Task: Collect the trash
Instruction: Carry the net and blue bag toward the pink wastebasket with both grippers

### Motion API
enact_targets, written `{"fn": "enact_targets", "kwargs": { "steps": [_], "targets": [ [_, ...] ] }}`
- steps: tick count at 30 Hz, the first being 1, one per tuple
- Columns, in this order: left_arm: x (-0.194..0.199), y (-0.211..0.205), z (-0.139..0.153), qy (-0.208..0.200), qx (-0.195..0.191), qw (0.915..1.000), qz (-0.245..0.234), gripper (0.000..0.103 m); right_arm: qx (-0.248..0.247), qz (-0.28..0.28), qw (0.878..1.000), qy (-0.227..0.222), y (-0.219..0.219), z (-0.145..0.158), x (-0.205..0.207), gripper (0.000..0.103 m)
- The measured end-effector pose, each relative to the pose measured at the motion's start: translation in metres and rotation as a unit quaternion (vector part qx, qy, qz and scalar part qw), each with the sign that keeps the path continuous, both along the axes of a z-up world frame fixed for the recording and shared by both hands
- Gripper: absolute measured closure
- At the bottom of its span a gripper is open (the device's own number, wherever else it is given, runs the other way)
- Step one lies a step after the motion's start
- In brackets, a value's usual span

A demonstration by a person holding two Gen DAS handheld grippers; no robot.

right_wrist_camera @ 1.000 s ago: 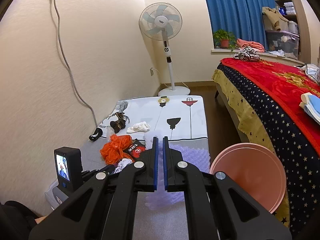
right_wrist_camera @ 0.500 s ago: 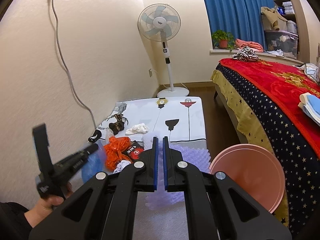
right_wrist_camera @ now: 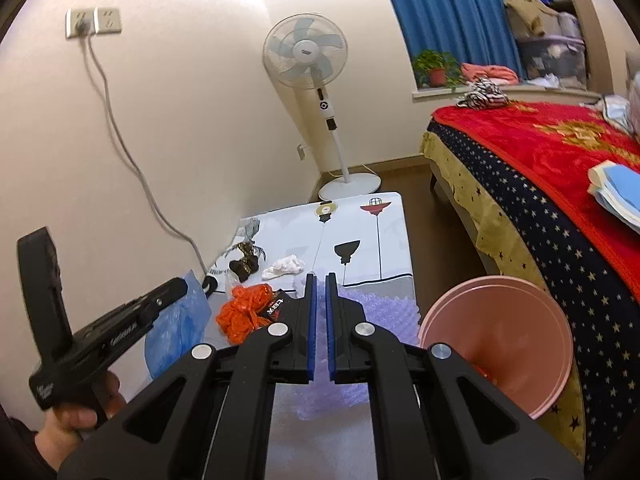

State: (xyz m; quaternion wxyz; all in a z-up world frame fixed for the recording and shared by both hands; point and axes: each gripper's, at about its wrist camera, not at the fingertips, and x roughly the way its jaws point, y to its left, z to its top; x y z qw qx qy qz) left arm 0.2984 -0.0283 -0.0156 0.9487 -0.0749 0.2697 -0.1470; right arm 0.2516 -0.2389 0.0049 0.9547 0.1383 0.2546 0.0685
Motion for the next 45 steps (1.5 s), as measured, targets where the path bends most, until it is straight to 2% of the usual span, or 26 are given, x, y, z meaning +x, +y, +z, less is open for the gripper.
{"fn": "enact_targets", "kwargs": {
  "steps": [8,14,21,32,45],
  "targets": [
    [-0.039,-0.034,0.028,-0.010,0.013,0.9990,-0.043,0.103,-0.022,-0.003,1.000,-0.001,-0.012,0.018,-0.041,0.099],
    [-0.070,-0.057,0.042,-0.027,0.023,0.9960,-0.082,0.103,-0.018,-0.010,1.000,-0.010,-0.021,0.034,-0.072,0.099],
    [-0.084,-0.079,0.049,-0.034,0.025,0.9930,-0.110,0.103,-0.024,-0.012,0.999,-0.023,-0.030,0.047,-0.095,0.099],
    [-0.069,-0.117,0.035,-0.014,0.037,0.9895,-0.139,0.103,-0.020,-0.039,0.999,-0.008,-0.072,0.037,-0.088,0.099],
    [-0.007,-0.184,0.002,0.028,0.052,0.9832,-0.173,0.103,-0.036,-0.063,0.997,0.027,-0.133,0.009,-0.036,0.099]
  ]
}}
